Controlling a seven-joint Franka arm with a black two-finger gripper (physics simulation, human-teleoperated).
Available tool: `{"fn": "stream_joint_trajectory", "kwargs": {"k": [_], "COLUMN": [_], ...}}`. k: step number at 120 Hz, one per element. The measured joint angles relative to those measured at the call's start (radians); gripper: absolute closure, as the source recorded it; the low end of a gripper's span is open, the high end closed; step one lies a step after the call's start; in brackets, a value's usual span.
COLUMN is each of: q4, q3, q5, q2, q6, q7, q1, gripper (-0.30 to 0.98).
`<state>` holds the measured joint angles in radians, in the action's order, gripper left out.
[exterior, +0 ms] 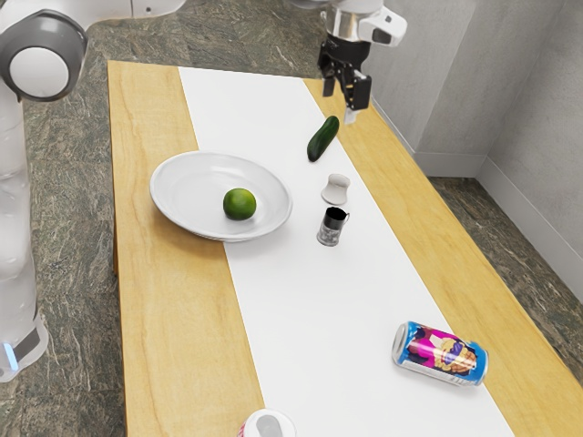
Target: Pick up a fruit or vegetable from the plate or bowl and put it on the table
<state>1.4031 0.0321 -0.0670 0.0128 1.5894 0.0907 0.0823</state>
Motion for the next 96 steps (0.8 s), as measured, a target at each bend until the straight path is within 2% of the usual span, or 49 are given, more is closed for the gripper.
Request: {"fn": "stream_joint_trajectory", "kwargs": {"k": [44,54,74,96], "q4": [0.02,0.173,0.52,0.744], "q3": [-0.005,0.0,0.0,0.006], "q5": [-0.014,-0.028,-0.037,-0.047], "q2": [-0.016,-0.095,-0.303,-0.397], "q6": [-0.099,-0.107,-0.022,0.097], "q7": [-0.028,-0.059,-0.121,-0.187], "q1": [0.013,0.018,-0.015,-0.016], "gripper": [0.0,0.0,0.0,0.0]}}
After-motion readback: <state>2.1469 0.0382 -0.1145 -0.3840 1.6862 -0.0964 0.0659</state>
